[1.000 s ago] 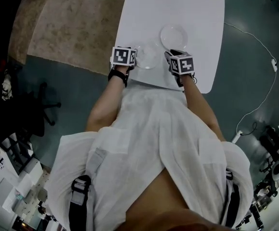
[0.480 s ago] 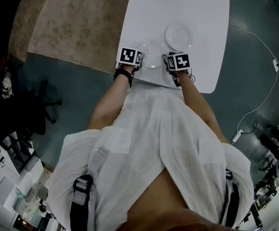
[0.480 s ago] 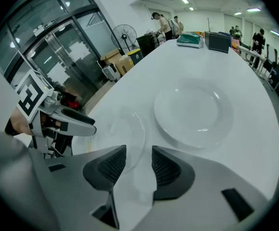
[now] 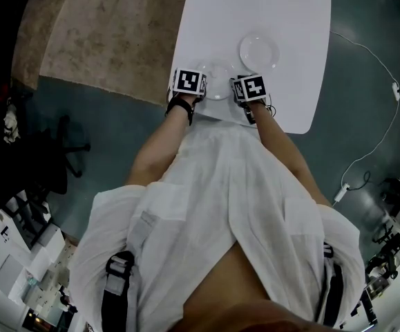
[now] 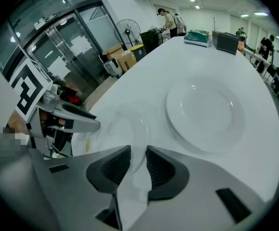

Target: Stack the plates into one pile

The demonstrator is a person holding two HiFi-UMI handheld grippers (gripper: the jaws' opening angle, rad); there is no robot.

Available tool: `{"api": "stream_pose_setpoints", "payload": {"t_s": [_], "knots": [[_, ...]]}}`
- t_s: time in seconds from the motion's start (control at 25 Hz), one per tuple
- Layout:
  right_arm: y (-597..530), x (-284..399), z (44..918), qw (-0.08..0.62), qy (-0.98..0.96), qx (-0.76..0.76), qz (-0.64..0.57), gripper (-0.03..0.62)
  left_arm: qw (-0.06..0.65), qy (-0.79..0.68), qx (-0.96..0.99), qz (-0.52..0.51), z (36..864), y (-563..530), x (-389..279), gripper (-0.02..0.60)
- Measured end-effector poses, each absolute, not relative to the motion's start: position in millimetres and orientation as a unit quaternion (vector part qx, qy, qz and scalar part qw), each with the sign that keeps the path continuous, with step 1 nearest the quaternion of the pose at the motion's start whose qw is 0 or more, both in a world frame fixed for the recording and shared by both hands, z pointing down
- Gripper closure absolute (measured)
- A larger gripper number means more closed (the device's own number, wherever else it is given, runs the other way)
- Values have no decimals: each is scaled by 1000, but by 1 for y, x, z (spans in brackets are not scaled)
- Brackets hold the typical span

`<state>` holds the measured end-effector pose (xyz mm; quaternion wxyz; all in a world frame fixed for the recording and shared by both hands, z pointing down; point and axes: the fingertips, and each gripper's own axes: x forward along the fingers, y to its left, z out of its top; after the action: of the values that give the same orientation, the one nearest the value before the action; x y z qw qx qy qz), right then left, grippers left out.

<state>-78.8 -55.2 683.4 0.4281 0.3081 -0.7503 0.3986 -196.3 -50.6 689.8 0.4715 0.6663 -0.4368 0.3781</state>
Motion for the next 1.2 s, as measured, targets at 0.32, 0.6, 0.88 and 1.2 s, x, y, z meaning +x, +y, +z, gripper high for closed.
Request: {"api": "stream_pose_setpoints", "payload": {"t_s": [0.32,0.6,0.88,1.2], "knots": [[-56,-76,679,428,-740,319,409,481,484,-434,649,394,687,-46,-192,474],[-76,-77,665,402,-752,343,394,511,461,-461,657,379,676,-71,-199,485],[-105,-50,645,373,-743,390,396,511,429,-446,689,377,652,-108,-171,486],[-124,7,639,345,-718,442,413,511,412,-405,719,386,647,-142,-113,486]]}}
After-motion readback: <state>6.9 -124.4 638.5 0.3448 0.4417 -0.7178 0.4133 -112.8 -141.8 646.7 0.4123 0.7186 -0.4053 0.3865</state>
